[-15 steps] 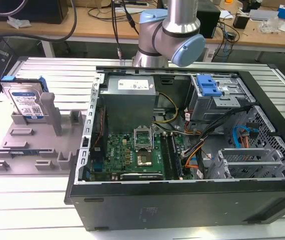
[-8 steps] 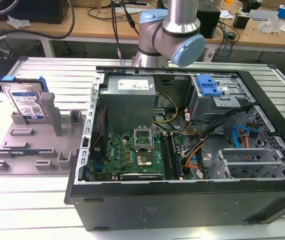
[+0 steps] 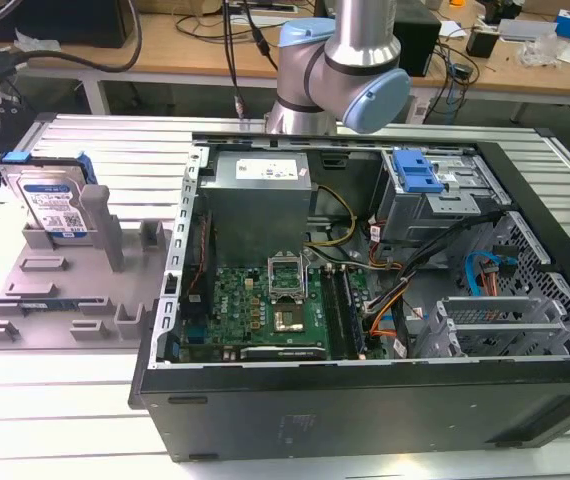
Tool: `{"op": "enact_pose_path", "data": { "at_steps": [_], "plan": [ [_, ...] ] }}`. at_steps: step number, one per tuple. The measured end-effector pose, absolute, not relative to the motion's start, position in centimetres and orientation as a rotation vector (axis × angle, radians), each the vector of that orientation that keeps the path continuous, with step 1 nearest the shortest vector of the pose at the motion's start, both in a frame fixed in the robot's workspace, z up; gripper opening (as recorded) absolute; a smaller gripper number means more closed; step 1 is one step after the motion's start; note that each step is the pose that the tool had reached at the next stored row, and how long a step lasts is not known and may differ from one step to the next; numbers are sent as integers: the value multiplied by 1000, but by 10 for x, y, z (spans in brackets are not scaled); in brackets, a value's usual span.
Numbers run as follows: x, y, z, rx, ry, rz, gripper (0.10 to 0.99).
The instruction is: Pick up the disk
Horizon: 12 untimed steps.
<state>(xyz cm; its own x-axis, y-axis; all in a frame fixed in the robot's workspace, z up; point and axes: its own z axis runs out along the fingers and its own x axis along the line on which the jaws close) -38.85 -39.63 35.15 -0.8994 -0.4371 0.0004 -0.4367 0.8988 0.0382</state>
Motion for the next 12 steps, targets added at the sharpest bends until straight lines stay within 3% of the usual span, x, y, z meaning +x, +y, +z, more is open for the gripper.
{"op": "enact_pose_path", "data": {
  "at_steps": [10, 12],
  "plan": [
    [-389, -396, 350, 1109, -2924, -56, 106],
    [-389, -396, 350, 1166, -2901, -55, 169]
  ]
}}
